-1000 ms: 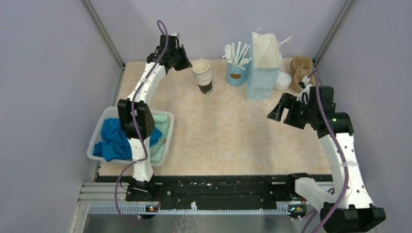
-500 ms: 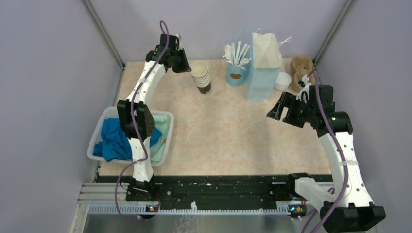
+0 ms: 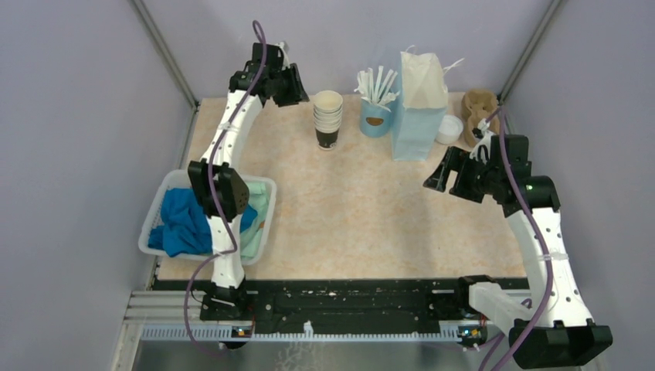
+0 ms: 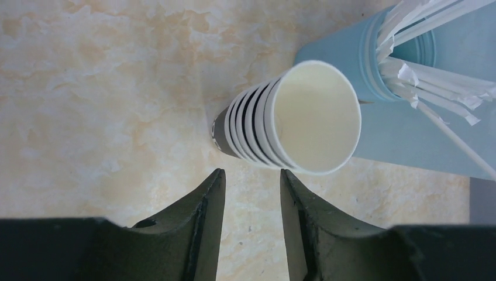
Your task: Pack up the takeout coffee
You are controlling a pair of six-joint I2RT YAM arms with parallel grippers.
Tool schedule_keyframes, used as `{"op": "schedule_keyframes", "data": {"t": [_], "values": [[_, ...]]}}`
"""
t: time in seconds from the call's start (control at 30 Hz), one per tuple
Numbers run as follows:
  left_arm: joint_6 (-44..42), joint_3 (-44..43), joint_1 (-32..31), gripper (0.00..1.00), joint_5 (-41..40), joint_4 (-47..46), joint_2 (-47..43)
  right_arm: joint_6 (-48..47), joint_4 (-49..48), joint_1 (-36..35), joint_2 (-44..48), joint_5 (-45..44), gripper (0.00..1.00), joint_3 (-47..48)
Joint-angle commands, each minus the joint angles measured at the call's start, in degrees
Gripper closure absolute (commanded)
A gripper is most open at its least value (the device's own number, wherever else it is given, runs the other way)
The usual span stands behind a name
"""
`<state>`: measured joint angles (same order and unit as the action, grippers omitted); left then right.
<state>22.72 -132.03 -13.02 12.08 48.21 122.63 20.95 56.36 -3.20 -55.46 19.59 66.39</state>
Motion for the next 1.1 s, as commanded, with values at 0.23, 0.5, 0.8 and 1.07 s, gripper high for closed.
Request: {"op": "schedule_keyframes", "data": {"t": [0.23, 0.5, 0.8, 1.07], "values": [[0.1, -6.0, -2.2, 0.48, -0.2, 1.1, 5.4, -2.2, -1.0, 0.4, -2.6, 1.2, 0.19, 2.8], [-0.2, -6.6, -2.9, 0.71, -1.5, 1.4, 6.3, -2.4, -1.1, 0.4, -3.4, 1.5, 0.19, 3.0], [-0.6, -7.6, -2.9, 0.88, -3.0, 2.1, 6.8, -2.1, -1.5, 0.4, -3.6, 1.5, 0.19, 2.7], [3.6, -9.1, -2.4, 1.0, -0.4, 3.9, 6.8, -1.7, -1.9, 0.4, -3.4, 1.5, 0.19, 2.4]]}}
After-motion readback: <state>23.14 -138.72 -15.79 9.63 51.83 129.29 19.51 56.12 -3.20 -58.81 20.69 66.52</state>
